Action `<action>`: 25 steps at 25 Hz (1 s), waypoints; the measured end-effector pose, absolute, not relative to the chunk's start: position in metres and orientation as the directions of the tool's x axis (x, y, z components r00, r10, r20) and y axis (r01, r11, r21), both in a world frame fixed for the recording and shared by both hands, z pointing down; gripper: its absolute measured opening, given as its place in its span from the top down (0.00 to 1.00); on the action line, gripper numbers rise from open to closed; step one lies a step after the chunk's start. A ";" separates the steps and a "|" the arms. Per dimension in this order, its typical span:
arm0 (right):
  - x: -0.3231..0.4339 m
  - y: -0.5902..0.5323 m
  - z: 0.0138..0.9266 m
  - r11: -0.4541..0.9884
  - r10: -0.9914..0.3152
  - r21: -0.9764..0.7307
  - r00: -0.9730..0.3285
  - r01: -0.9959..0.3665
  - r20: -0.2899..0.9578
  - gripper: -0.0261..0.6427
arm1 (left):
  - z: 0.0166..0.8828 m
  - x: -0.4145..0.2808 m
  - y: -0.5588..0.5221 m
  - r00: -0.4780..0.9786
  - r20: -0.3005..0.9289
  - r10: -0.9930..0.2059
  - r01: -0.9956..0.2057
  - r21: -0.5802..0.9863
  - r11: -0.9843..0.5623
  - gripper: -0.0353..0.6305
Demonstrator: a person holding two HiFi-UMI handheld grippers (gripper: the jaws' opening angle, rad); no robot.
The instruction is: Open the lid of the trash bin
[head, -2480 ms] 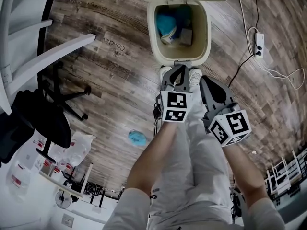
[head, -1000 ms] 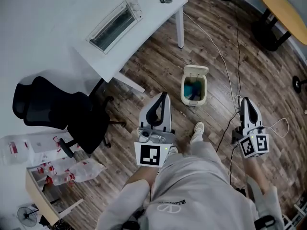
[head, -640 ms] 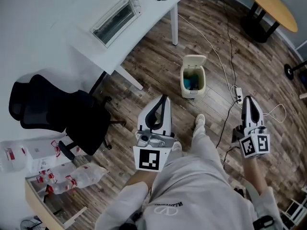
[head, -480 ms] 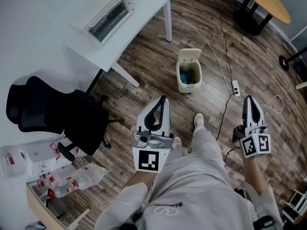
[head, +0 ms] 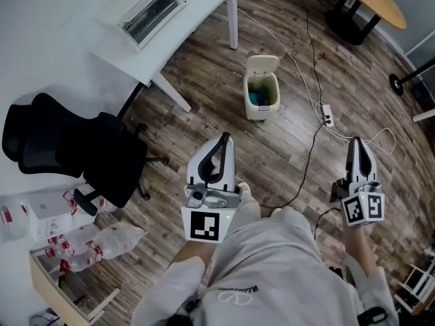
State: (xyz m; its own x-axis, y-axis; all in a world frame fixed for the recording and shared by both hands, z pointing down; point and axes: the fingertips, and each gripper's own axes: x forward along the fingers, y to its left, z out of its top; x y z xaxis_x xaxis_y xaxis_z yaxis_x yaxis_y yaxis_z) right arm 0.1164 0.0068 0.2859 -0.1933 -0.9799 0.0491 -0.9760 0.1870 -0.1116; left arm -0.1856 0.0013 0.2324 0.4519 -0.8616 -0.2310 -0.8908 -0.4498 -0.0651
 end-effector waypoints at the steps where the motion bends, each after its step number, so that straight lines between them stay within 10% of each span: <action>1: 0.118 0.013 0.286 0.194 -0.979 -0.113 -0.201 -0.974 0.045 0.94 | 0.233 -0.184 0.008 0.449 -0.229 -0.864 -0.893 -0.071 -0.445 0.95; 25: 0.254 0.224 0.332 0.310 -0.938 -0.220 -0.335 -0.925 0.088 0.94 | 0.245 -0.069 0.249 0.297 -0.179 -0.938 -0.950 -0.156 -0.271 0.95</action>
